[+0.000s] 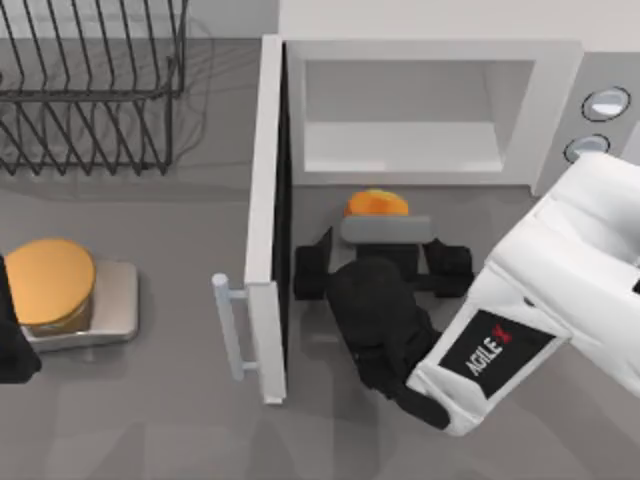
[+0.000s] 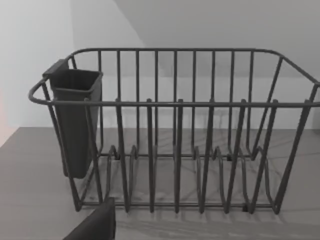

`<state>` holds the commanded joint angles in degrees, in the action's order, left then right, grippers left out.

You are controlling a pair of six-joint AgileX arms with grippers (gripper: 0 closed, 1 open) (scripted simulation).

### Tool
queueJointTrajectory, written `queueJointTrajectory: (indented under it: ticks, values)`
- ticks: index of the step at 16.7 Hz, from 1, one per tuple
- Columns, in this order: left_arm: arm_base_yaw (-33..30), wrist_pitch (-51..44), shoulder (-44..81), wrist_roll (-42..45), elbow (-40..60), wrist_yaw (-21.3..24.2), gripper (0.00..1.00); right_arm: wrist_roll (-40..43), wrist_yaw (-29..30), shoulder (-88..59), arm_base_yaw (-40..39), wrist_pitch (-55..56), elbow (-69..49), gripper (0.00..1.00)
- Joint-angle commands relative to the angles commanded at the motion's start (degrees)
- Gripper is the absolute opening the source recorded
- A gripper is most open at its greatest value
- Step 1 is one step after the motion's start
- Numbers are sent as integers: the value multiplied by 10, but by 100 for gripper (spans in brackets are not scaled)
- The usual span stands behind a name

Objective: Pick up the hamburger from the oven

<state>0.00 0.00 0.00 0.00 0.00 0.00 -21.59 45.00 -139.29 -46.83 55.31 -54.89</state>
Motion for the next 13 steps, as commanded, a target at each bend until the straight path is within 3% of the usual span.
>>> queueJointTrajectory:
  ticks: [5,13]
  values:
    - [0,0,0,0,0,0,100,35,-7,-1,21,-18,-52,100]
    - [0,0,0,0,0,0,100,72,-102,-144,118,-114,-314,100]
